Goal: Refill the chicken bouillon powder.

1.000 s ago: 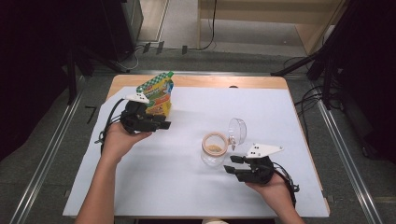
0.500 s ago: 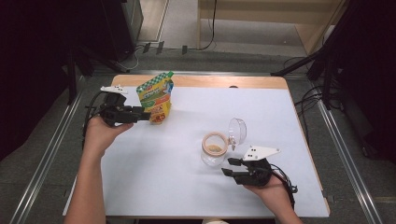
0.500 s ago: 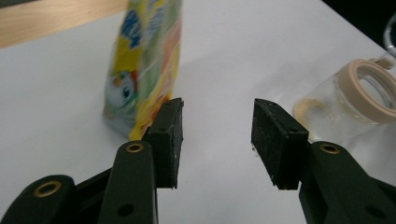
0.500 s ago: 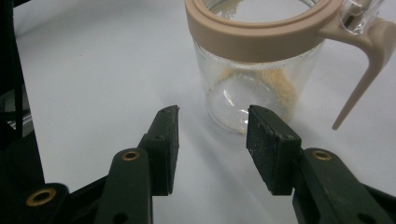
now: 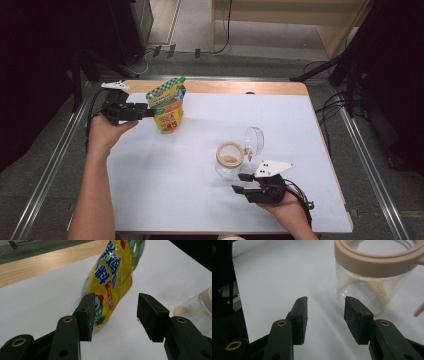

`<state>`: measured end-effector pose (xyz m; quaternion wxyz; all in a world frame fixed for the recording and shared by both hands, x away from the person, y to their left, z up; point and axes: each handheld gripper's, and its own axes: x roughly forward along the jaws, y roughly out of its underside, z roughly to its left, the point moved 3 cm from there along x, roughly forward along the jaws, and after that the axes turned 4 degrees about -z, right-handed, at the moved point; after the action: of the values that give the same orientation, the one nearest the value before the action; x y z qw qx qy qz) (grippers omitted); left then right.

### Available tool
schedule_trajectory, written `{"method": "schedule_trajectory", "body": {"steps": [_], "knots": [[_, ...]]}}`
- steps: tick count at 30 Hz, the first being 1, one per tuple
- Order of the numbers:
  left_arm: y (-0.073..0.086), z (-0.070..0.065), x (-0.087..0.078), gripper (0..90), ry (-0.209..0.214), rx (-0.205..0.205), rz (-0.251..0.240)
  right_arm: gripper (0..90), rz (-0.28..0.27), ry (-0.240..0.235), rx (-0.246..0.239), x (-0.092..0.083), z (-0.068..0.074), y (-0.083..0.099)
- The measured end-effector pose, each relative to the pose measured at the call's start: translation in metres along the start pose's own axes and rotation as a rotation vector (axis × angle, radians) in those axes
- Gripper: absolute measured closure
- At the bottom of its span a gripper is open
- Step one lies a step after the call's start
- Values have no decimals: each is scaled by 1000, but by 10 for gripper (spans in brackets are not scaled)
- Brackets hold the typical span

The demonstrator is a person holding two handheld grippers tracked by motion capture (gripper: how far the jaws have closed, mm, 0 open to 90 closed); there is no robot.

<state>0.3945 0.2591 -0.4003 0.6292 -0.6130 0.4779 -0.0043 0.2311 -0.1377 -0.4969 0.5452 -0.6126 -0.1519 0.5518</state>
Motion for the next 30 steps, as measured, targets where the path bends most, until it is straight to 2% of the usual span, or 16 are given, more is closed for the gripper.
{"method": "schedule_trajectory", "body": {"steps": [4,8,13,17,20,22,25,27,30], "knots": [[-2,0,13,510,3,19,3,551,2,-17,-13,4,7,0],[-1,0,27,569,-1,40,14,550,-3,-45,-9,10,15,-2],[-4,2,35,664,8,9,-37,547,-6,-68,-39,20,28,-9],[-1,4,42,736,22,-21,-26,536,-5,-93,-53,30,36,-13],[-2,3,40,834,10,-10,-31,532,1,-109,-64,38,43,-17],[-1,2,36,885,40,-15,-29,521,0,-118,-75,43,47,-20],[-1,0,31,900,36,7,-12,513,-16,-149,-76,51,55,-26],[-3,-3,28,900,36,3,-12,514,-27,-161,-77,55,60,-31],[-5,-11,21,900,66,5,2,513,-37,-161,-96,62,64,-35]]}}
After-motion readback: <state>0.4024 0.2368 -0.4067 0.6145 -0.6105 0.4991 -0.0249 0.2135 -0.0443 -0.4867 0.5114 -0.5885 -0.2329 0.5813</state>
